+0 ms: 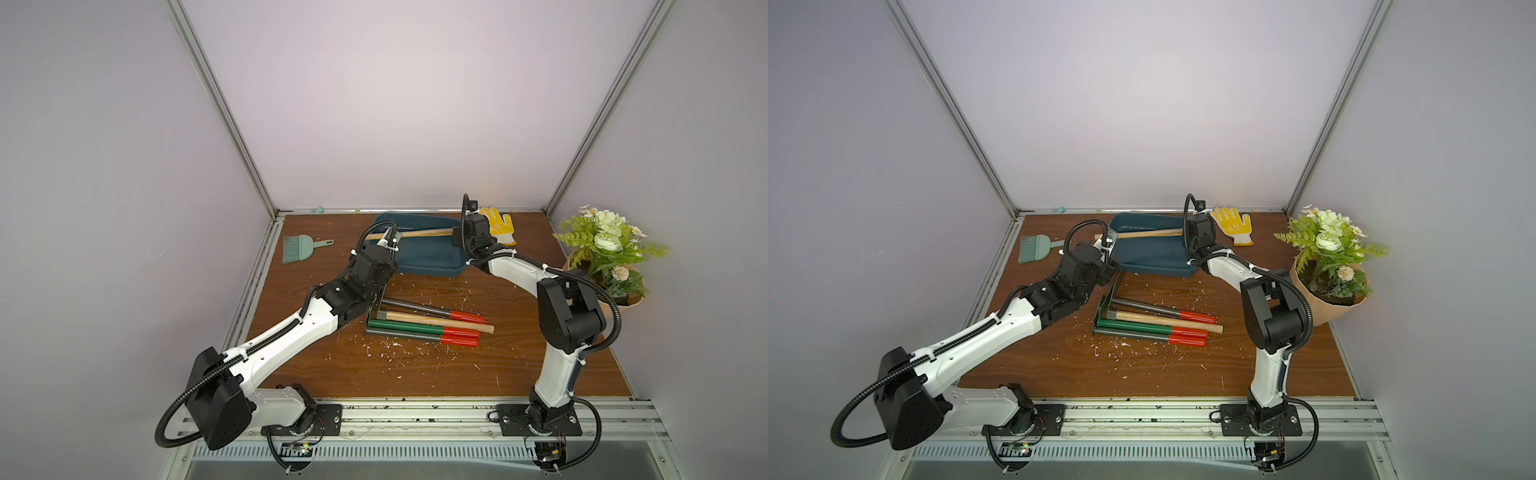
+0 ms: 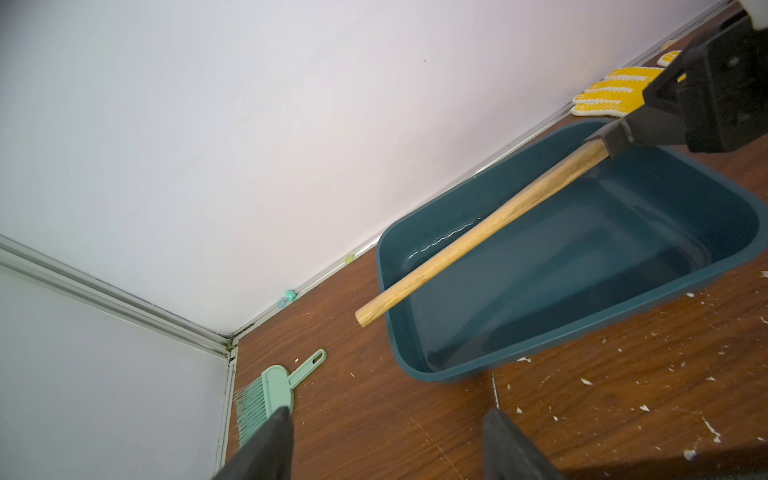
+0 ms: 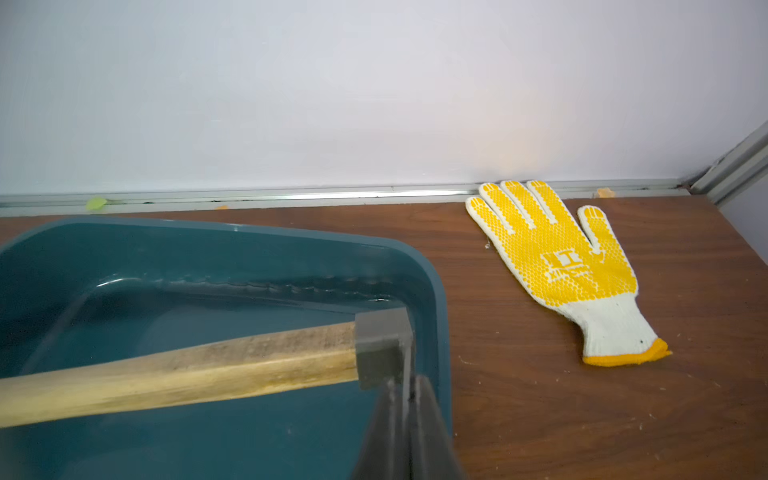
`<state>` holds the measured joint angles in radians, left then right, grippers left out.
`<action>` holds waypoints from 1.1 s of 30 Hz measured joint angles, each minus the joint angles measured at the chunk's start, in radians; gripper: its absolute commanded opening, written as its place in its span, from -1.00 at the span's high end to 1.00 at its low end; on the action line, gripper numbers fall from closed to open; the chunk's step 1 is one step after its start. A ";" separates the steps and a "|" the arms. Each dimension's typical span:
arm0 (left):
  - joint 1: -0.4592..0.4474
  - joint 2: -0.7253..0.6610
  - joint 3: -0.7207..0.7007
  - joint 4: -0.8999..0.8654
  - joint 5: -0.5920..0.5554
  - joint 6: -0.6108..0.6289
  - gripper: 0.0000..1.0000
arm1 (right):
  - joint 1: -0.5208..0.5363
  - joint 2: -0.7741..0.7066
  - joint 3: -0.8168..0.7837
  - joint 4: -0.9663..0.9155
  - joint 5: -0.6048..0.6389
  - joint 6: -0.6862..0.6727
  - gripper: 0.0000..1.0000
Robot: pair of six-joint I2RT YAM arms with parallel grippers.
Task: Put the small hoe into the storage box
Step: Place the hoe in the storage box.
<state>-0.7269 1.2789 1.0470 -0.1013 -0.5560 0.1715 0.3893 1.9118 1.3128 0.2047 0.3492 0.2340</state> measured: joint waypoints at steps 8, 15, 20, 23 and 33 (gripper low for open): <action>0.051 -0.066 -0.041 0.001 0.039 -0.045 -0.46 | 0.000 0.099 0.002 0.098 0.013 0.046 1.00; 0.124 -0.096 -0.087 0.008 0.161 -0.107 -0.46 | 0.000 0.166 0.035 0.110 0.011 0.082 1.00; 0.169 -0.142 -0.124 0.037 0.266 -0.156 -0.48 | 0.000 0.187 0.057 0.113 0.010 0.094 1.00; 0.203 -0.162 -0.138 0.056 0.362 -0.180 -0.49 | 0.000 0.187 0.057 0.113 0.010 0.100 1.00; 0.321 -0.166 -0.194 0.116 0.662 -0.250 -0.50 | 0.000 0.190 0.058 0.118 0.012 0.098 0.24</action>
<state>-0.4061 1.1130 0.8532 0.0151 0.1062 -0.0788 0.3893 2.1021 1.3705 0.3225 0.3614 0.3317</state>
